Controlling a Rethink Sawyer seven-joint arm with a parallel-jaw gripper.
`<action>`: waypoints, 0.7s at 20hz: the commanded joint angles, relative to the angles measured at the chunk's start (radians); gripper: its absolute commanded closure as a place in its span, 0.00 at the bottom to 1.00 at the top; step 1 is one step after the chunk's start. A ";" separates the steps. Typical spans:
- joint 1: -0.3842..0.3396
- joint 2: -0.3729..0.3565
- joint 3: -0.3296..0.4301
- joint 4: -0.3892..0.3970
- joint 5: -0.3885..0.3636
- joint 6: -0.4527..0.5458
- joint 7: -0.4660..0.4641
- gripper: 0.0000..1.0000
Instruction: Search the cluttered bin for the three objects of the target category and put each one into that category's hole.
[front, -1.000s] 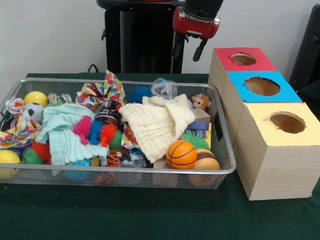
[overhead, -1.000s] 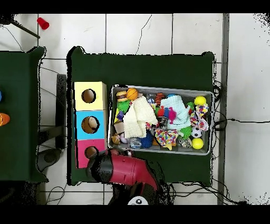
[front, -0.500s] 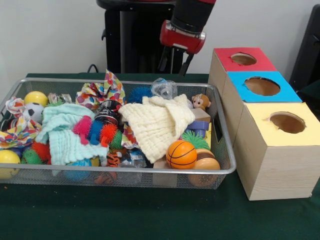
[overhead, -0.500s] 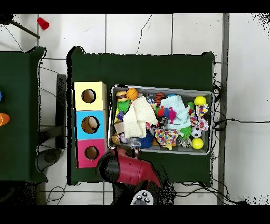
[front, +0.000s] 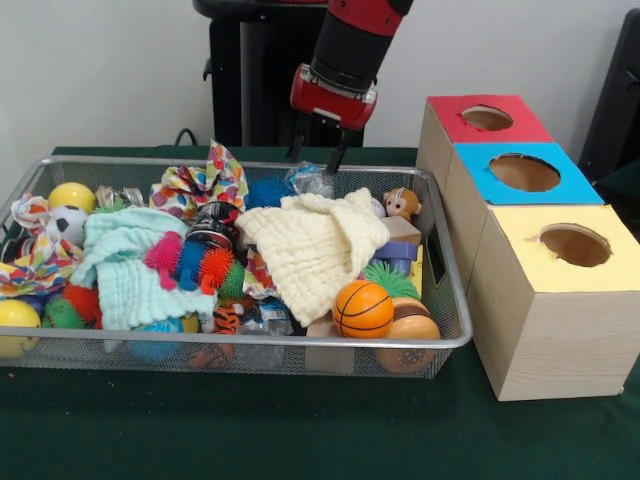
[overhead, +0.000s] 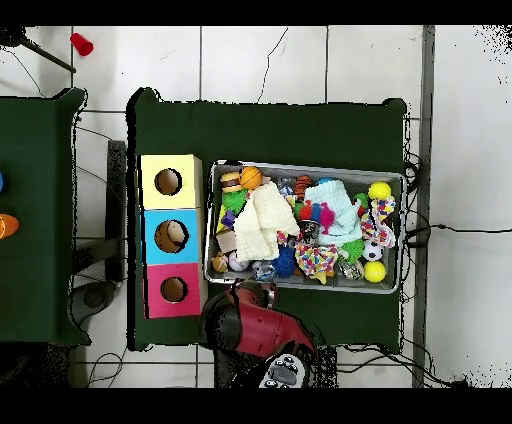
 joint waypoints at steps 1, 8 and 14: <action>-0.040 0.102 0.130 0.056 0.045 -0.047 0.264 0.00; -0.058 0.097 0.182 0.075 0.039 -0.067 0.293 0.00; -0.066 0.121 0.198 0.062 0.014 -0.149 0.293 0.00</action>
